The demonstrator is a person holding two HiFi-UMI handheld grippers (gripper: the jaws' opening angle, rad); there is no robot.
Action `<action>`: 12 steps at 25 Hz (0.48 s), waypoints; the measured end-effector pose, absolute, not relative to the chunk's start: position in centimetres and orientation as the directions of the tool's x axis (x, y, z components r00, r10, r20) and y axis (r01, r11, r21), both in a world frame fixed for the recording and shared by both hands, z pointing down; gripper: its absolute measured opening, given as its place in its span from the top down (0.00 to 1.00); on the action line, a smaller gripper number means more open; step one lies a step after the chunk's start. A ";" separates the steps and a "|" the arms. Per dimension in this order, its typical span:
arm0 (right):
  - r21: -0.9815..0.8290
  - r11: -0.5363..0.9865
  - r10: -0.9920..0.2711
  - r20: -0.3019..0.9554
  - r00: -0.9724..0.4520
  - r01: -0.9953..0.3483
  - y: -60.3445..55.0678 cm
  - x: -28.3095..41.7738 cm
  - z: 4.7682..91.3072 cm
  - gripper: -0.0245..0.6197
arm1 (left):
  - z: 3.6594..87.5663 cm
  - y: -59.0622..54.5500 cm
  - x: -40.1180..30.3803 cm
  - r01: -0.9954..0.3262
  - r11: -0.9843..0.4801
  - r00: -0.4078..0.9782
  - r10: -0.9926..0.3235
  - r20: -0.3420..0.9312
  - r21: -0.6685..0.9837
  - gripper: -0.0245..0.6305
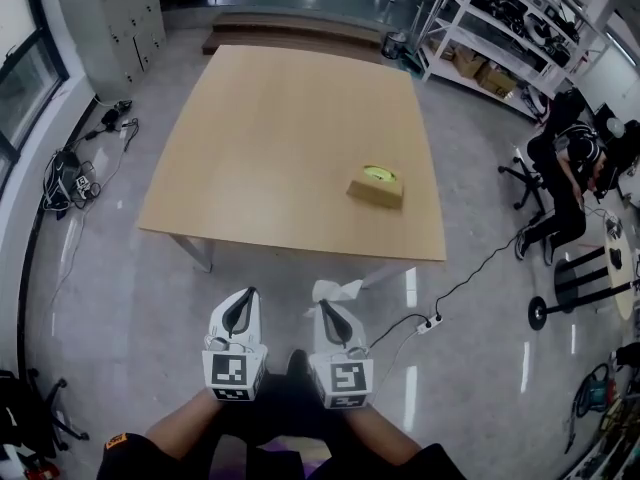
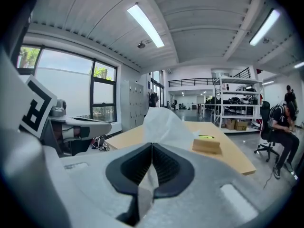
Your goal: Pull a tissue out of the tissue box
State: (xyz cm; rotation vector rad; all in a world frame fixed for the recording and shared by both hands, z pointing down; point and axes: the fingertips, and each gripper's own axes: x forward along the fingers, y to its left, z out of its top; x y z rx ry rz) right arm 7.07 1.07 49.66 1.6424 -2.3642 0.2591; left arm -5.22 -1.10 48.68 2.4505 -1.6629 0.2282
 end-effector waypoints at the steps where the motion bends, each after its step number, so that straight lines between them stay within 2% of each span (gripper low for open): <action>1: -0.002 0.342 -0.897 0.296 -0.327 -0.940 1.3 7.1 49.4 0.97 | 48.6 -0.8 -5.4 -0.929 -0.366 0.368 -0.903 0.221 0.051 0.93; 12: -0.016 0.289 -0.902 0.329 -0.278 -0.957 4.9 2.2 48.9 0.97 | 47.6 1.4 -10.9 -0.915 -0.397 0.403 -0.890 0.213 0.074 0.93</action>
